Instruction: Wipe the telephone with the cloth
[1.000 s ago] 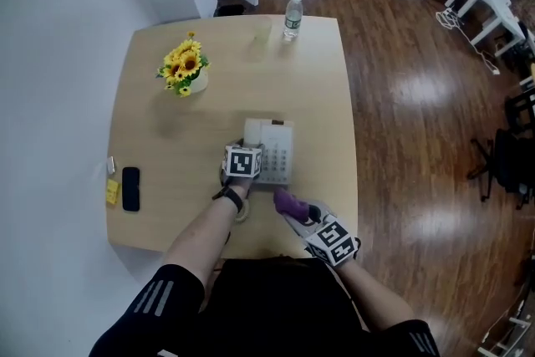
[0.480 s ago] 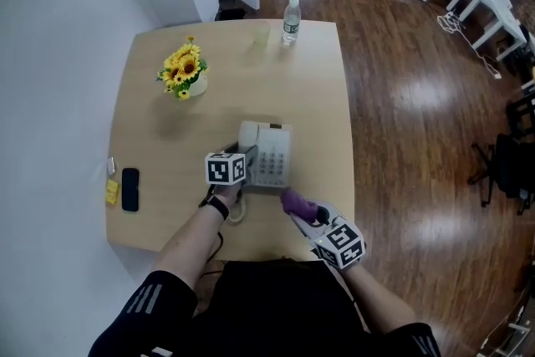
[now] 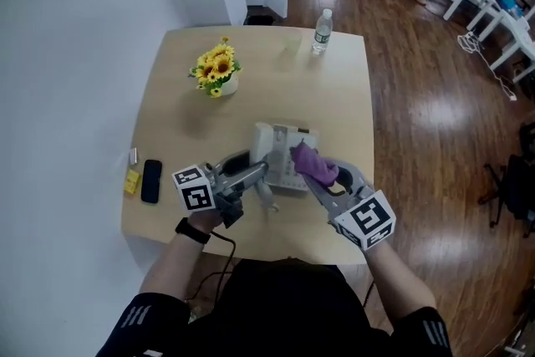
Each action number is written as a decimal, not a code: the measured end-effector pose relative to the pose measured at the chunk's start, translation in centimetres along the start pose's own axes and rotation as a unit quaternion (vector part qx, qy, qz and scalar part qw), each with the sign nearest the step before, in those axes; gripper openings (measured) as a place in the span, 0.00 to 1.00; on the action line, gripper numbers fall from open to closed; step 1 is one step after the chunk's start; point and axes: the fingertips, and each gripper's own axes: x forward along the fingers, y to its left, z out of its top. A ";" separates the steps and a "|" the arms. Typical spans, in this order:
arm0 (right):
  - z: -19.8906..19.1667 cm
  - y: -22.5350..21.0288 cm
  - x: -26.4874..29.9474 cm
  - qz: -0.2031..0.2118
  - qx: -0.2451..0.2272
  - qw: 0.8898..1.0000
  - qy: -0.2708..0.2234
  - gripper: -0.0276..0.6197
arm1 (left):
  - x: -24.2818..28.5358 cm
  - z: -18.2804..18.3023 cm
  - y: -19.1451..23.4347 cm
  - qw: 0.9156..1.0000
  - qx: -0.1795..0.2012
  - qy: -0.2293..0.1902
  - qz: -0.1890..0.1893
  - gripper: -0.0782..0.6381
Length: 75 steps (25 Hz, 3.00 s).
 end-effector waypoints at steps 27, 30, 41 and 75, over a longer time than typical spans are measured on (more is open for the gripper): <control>11.1 10.6 6.9 0.085 -0.435 0.896 0.033 0.23 | -8.2 4.0 -10.6 0.976 0.003 -0.049 -0.211 0.41; 9.7 12.0 6.6 0.098 -0.475 0.873 0.053 0.23 | -8.4 4.2 -10.6 0.976 0.000 -0.056 -0.210 0.41; 8.0 14.1 2.4 0.159 -0.325 0.932 0.025 0.23 | -8.5 5.3 -10.3 0.982 0.013 -0.076 -0.174 0.41; 2.6 17.1 4.6 0.195 -0.444 0.866 0.118 0.24 | -7.3 7.4 -13.3 0.965 -0.005 -0.139 -0.225 0.41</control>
